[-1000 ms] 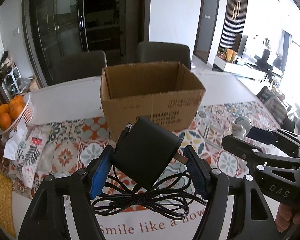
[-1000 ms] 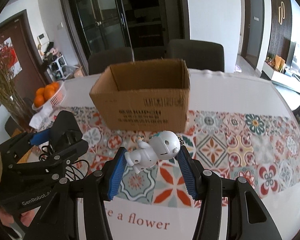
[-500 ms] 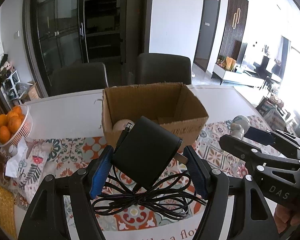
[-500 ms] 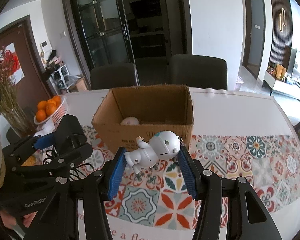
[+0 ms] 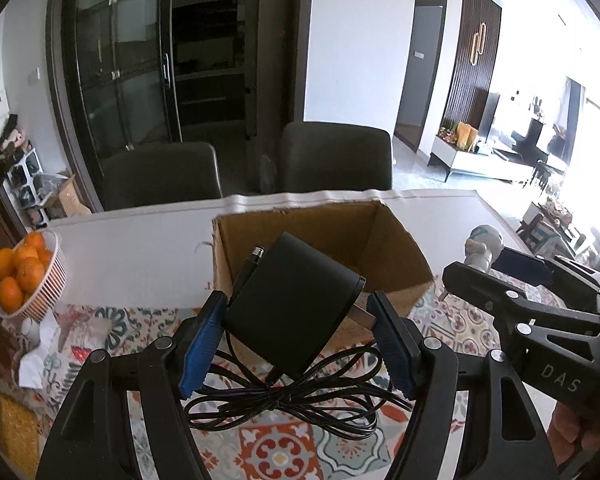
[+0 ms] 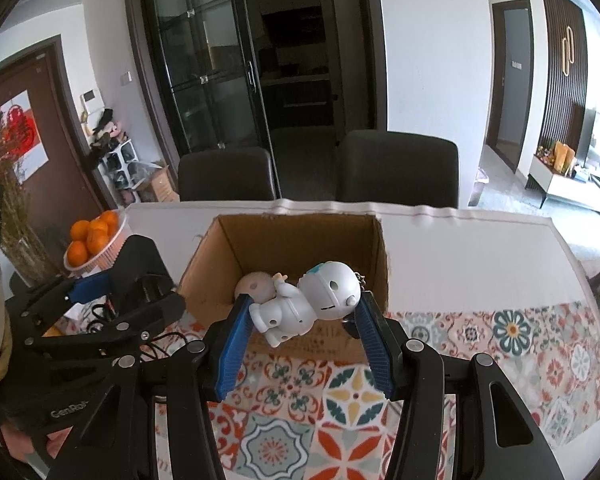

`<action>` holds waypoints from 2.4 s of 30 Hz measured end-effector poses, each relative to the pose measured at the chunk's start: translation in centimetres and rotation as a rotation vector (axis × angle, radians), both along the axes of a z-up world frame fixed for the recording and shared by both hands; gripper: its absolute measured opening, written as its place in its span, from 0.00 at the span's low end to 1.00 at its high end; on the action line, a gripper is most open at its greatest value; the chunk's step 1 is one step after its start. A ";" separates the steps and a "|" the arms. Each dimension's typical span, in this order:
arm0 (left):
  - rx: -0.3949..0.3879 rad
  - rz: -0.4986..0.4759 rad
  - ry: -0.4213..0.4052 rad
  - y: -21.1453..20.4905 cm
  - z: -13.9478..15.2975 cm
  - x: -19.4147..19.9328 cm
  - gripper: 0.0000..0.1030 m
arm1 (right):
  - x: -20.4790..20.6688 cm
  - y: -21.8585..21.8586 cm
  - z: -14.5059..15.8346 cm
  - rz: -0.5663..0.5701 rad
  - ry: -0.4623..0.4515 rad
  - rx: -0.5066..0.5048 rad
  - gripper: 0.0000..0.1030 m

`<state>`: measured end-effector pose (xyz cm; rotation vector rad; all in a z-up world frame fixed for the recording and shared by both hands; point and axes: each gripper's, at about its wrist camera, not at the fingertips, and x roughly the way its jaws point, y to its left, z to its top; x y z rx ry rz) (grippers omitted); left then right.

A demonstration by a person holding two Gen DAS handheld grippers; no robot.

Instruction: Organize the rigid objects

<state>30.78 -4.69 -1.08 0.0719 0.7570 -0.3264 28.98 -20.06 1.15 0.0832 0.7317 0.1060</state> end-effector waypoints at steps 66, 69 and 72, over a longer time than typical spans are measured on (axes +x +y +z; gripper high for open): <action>0.126 0.091 0.130 -1.3 -4.3 10.2 0.79 | 12.3 -0.6 -6.9 -0.037 0.269 0.073 0.56; 0.118 0.099 0.106 -0.8 -3.4 8.9 0.82 | 11.1 -0.8 -6.0 -0.057 0.242 0.058 0.56; 0.110 0.106 0.074 -0.4 -2.2 7.5 0.85 | 9.8 -0.6 -4.8 -0.076 0.205 0.045 0.56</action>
